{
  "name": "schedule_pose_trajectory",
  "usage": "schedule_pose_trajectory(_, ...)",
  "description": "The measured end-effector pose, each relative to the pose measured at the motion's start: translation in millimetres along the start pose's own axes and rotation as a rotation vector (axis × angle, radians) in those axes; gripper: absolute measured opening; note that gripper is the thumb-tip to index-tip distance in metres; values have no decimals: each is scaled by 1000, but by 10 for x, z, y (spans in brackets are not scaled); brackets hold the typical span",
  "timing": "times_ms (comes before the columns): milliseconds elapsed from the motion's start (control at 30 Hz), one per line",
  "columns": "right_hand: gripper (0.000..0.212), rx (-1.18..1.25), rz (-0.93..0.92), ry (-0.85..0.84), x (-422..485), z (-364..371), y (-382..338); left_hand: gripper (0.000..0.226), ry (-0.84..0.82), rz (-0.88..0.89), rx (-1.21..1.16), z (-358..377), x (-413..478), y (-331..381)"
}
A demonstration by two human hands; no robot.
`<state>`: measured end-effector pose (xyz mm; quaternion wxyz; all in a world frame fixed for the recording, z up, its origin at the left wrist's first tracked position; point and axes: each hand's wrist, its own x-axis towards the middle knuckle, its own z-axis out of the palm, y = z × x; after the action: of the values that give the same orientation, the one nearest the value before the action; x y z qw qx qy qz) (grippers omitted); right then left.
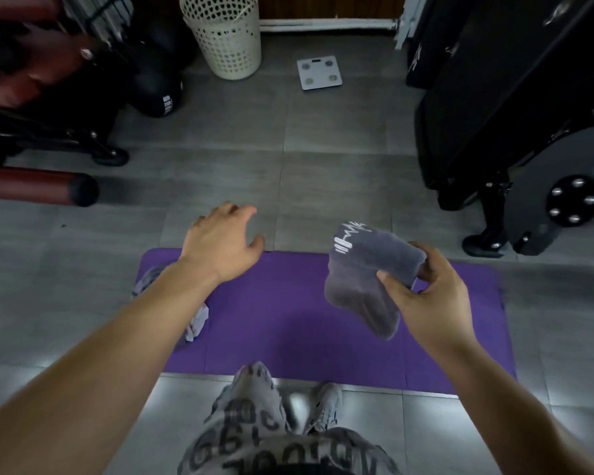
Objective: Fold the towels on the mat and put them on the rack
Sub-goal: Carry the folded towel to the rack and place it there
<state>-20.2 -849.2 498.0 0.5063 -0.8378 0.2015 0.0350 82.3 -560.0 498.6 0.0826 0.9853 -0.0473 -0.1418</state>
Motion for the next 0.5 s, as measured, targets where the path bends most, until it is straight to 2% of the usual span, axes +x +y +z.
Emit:
schedule_pose_trajectory(133, 27, 60, 14, 23, 488, -62, -97, 53, 11, -5, 28, -115, 489, 187)
schedule_pose_trajectory(267, 27, 87, 27, 53, 1301, 7, -264, 52, 14, 18, 33, -222, 1354, 258)
schedule_pose_trajectory(500, 23, 78, 63, 131, 3498, 336, -708, 50, -4, 70, 60, -519, 3857, 190)
